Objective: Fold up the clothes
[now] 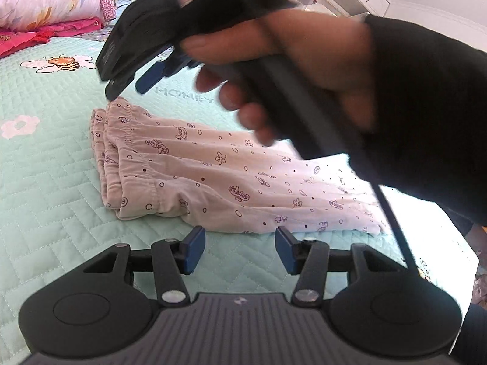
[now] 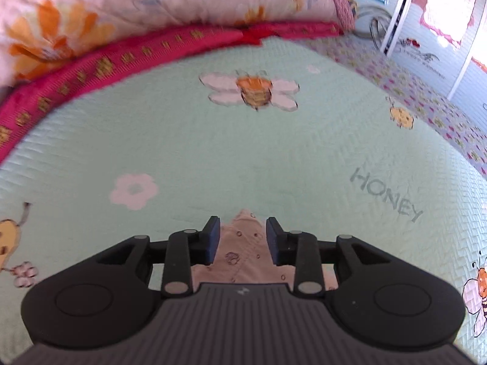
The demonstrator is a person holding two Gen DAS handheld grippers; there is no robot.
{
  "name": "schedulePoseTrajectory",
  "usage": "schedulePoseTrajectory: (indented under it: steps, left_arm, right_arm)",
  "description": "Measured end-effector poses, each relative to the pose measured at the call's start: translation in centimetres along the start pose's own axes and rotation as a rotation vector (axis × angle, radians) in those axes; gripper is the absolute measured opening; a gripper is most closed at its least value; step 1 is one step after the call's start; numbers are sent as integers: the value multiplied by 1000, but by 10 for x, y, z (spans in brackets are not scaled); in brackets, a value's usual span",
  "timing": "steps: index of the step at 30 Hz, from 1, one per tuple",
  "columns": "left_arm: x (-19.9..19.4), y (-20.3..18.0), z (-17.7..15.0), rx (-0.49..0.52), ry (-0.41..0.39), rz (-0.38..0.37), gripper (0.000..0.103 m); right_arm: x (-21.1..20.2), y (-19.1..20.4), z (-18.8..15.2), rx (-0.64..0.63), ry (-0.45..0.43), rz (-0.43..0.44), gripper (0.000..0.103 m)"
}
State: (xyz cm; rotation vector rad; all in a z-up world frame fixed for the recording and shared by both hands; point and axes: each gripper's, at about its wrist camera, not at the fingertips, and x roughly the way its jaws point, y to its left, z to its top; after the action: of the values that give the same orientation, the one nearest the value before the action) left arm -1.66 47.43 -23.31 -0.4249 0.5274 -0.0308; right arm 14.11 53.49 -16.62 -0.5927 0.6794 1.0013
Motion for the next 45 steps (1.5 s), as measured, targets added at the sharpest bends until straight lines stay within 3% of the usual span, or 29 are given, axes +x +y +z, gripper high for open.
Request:
schedulePoseTrajectory:
  steps: [6, 10, 15, 20, 23, 26, 29, 31, 34, 40, 45]
  left_arm:
    - [-2, -3, -4, -4, 0, -2, 54]
    - [-1, -2, -4, -7, 3, -3, 54]
    - [-1, -1, -3, -9, 2, -7, 54]
    - [-1, -2, -3, -7, 1, -4, 54]
    - [1, -3, -4, -2, 3, 4, 54]
    - [1, -3, -4, -1, 2, 8, 54]
    - [1, -3, -4, -4, 1, 8, 55]
    - [2, -2, -4, -4, 3, 5, 55]
    - [4, -1, -3, -8, 5, 2, 55]
    - [4, 0, -7, -4, 5, 7, 55]
    - [4, 0, -4, 10, 11, 28, 55]
  right_arm:
    - [27, 8, 5, 75, 48, -52, 34]
    - [31, 8, 0, 98, 60, -46, 24]
    - [23, 8, 3, 126, 24, -38, 11]
    - [-8, 13, 9, 141, -52, 43, 11]
    - [-7, 18, 10, 128, -42, 51, 11]
    - [21, 11, 1, 122, 39, 51, 17]
    - [11, -3, -5, 155, -16, 67, 25]
    - [-6, -10, -7, 152, -66, 73, 43]
    - [-38, -22, -25, 98, -120, 18, 54]
    - [-96, -64, -86, 33, -145, -146, 56]
    - [-114, -119, -148, 83, -45, -217, 55]
